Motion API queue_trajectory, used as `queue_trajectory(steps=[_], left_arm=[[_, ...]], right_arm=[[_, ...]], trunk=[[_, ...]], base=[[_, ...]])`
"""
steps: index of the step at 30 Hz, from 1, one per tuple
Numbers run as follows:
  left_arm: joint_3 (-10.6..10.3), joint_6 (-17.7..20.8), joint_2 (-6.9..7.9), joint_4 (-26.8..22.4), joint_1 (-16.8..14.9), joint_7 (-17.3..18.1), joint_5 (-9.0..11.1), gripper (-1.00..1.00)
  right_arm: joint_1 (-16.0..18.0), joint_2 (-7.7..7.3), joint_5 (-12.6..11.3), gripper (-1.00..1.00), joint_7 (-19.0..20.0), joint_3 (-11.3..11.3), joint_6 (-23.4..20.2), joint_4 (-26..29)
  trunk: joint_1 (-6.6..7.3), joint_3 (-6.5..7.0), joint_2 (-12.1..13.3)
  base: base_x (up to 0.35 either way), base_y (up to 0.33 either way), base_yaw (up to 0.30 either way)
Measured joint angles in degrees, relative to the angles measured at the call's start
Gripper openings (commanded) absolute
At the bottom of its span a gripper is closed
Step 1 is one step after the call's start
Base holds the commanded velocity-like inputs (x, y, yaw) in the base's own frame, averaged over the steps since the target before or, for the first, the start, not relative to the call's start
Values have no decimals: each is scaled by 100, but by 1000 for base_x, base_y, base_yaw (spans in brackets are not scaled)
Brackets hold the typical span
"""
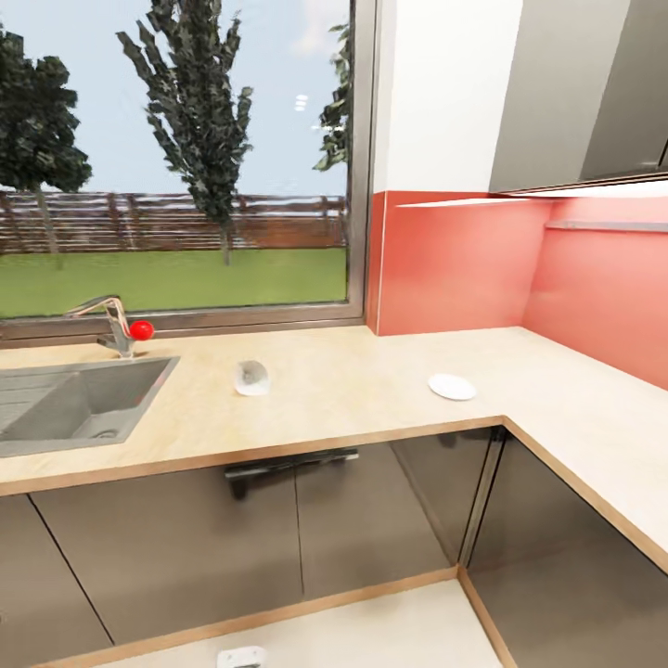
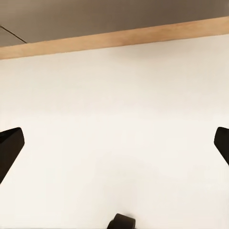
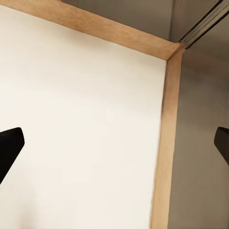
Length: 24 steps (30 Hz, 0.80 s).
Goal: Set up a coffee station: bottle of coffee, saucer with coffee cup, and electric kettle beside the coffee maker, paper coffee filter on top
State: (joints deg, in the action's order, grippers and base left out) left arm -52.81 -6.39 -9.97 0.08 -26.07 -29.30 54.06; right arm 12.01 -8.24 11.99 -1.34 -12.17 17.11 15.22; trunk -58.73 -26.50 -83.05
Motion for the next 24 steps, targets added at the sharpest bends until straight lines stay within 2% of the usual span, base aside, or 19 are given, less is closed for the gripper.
queue_trajectory(steps=[7, 11, 12, 13, 14, 18, 19, 20, 22, 23, 24], left_arm=[[0, 1, 0, 8, 0, 59, 6, 100], [6, 10, 1, 35, 0, 517, 20, 100], [8, 12, 1, 38, 2, 656, 26, 100], [17, 17, 3, 98, 36, 1174, 43, 100], [17, 19, 4, 145, 52, 1430, 50, 100], [12, 20, 5, 381, 124, 2107, 78, 100], [13, 17, 49, 396, 134, 2324, 86, 100], [18, 15, 140, 398, 140, 2600, 97, 100], [50, 25, 445, 369, 151, 3743, 74, 100], [124, 34, 717, 347, 153, 5333, 99, 100], [153, 42, 816, 321, 154, 5857, 105, 100]], right_arm=[[-1, -6, -1, 100, -1, 5, -1, 1], [-1, -12, 7, 100, -1, 5, -2, -45], [-1, -11, 10, 100, -1, 6, -1, -73], [-1, -12, 8, 100, 0, 22, -1, -120], [-1, -14, 8, 100, 6, 28, -2, -128], [3, -30, 1, 100, 52, 47, -9, -75], [16, -32, 0, 100, 59, 51, -12, -52], [28, -33, -6, 100, 64, 53, -15, -27], [107, -35, -23, 100, 114, 46, -37, 134], [259, -41, -25, 100, 461, 37, -66, 271], [335, -43, -25, 100, 614, 41, -73, 286]], trunk=[[0, 1, 0], [0, 1, 0], [0, 1, 0], [0, 1, 0], [0, 1, 0], [0, 1, 0], [0, 1, 0], [0, 1, 0], [0, 1, 0], [0, 2, 1], [0, 1, 0]], base=[[0, -8, 9], [0, 0, 0], [0, 0, 0], [0, 0, 0], [0, 0, 0], [0, 0, 0], [0, 0, 0], [0, 0, 0], [0, 0, 0], [0, 0, 0], [0, 0, 0]])
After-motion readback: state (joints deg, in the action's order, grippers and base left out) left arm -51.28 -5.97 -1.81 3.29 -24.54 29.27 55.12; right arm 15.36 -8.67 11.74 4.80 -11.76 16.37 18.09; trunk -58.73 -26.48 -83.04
